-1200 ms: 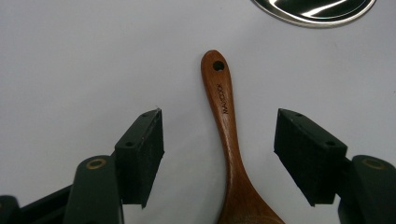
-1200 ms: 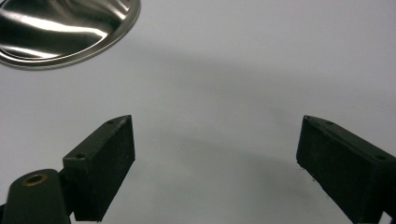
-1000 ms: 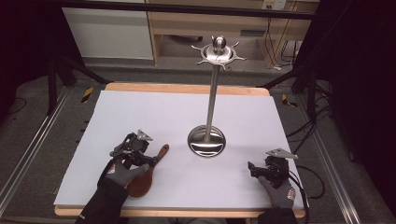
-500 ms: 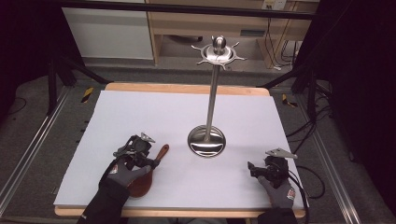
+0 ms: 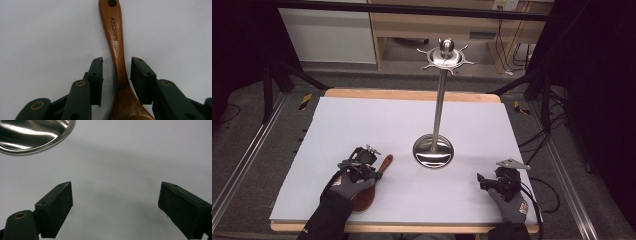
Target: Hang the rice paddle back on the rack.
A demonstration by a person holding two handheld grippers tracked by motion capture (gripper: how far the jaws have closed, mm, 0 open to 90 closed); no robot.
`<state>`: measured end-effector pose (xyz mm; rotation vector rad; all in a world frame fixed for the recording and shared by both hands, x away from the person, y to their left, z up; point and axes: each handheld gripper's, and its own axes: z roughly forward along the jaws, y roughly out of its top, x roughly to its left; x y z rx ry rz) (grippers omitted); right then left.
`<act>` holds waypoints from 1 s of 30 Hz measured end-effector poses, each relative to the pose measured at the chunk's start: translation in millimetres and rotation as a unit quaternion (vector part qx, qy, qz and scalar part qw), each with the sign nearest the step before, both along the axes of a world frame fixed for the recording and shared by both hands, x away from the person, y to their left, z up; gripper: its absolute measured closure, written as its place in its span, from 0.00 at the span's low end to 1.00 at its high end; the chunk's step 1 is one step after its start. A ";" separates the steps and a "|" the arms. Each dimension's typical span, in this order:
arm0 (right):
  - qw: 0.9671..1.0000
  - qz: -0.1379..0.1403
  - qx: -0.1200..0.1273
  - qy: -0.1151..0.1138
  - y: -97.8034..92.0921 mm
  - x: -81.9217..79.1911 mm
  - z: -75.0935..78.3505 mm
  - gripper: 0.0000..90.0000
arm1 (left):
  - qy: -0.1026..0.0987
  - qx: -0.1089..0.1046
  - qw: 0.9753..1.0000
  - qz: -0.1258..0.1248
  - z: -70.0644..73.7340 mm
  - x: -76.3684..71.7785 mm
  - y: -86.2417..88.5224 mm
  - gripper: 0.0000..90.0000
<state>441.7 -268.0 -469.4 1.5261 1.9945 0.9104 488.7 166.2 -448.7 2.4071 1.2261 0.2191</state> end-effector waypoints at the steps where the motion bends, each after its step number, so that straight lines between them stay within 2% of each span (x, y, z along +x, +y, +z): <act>1: 1.000 0.002 -0.003 -0.001 -0.5 0.3 -0.1 0.14 | 0.003 0.003 1.000 0.000 -1.0 0.1 -0.4 0.71; 5: 1.000 0.004 -0.004 -0.001 -0.3 0.5 -0.1 0.14 | 0.008 0.002 1.000 0.005 -2.7 0.9 -0.6 0.74; 10: 1.000 0.002 0.001 0.002 0.4 0.3 -0.1 0.14 | 0.011 0.012 1.000 0.010 -2.5 2.5 -2.3 0.80; 15: 1.000 0.004 -0.002 0.002 0.1 0.6 -0.1 0.14 | 0.019 0.014 1.000 0.011 -2.2 4.9 -2.6 0.80; 22: 1.000 0.004 -0.003 -0.001 -0.2 0.6 0.3 0.14 | 0.035 0.030 0.999 0.010 -0.5 9.6 -6.4 0.82; 30: 1.000 0.002 0.000 0.002 0.4 0.5 0.2 0.14 | 0.042 0.024 0.999 0.006 -0.4 12.8 -2.7 0.87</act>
